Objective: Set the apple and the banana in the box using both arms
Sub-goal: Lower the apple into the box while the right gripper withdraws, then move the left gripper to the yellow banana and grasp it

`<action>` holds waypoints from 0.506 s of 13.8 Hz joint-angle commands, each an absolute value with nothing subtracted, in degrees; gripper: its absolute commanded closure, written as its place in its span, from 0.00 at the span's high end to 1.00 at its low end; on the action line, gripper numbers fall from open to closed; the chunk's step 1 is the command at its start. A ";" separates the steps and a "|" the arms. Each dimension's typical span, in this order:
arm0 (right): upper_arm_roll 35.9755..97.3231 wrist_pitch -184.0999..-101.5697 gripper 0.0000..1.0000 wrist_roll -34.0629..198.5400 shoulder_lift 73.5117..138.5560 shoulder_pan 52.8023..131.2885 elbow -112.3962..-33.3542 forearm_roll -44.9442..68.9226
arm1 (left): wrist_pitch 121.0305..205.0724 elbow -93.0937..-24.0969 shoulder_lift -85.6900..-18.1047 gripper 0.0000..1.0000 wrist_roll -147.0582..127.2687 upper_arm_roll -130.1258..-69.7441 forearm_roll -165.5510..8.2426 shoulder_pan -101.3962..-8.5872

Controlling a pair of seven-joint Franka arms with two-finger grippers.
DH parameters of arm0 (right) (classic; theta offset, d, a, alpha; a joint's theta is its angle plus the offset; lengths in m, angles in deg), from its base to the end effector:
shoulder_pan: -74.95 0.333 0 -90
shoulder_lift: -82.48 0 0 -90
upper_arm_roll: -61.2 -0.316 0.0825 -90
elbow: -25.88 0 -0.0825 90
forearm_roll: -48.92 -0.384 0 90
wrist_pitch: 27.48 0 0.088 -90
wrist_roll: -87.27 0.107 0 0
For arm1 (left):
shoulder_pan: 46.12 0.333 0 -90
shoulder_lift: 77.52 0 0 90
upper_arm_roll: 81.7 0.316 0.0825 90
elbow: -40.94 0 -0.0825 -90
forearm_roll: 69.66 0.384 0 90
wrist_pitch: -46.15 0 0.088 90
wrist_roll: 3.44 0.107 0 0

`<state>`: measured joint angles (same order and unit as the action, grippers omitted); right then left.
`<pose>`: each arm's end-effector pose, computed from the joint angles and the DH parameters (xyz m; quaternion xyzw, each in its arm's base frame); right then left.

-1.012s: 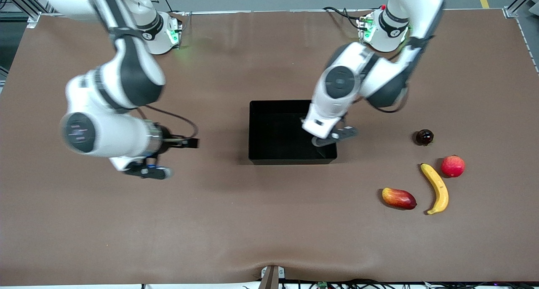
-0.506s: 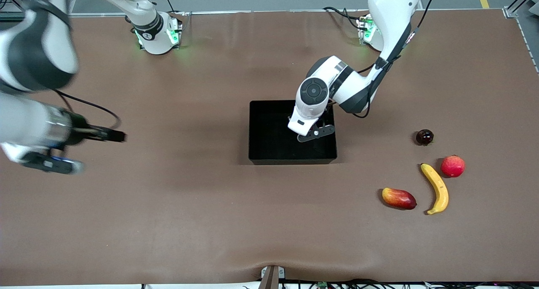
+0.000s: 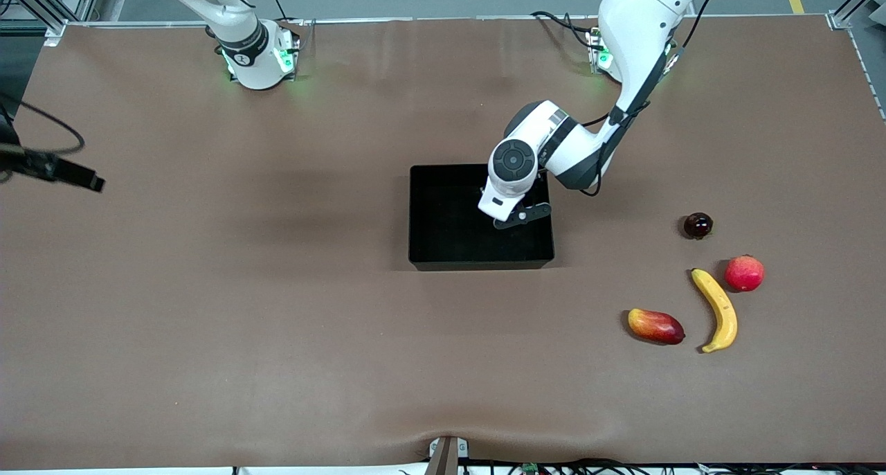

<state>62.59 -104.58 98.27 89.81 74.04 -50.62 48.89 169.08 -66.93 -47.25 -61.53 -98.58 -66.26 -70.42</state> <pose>0.5695 -0.0217 0.6426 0.9916 -0.1156 -0.0584 0.0057 0.4632 -0.3932 0.2195 -0.9819 -0.1368 0.1178 0.0576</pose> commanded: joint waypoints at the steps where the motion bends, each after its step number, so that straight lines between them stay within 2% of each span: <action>1: 61.64 -106.66 1.00 95.63 79.17 73.72 -61.63 50.86 | 167.01 -64.10 -52.27 1.00 -62.95 -98.40 -66.15 -69.33; 4: 61.81 -106.31 1.00 92.03 76.60 73.28 -64.02 50.94 | 162.19 -58.92 -56.94 1.00 -60.76 -98.22 -65.88 -64.69; 7: 61.90 -109.12 1.00 82.74 77.30 70.82 -63.16 49.89 | 158.84 -55.48 -57.57 1.00 -50.85 -98.05 -65.88 -57.31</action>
<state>62.55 -107.13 89.21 77.95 73.27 -62.02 49.63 160.71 -56.81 -57.78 -55.91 -97.89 -66.17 -61.66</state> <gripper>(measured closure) 0.000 0.000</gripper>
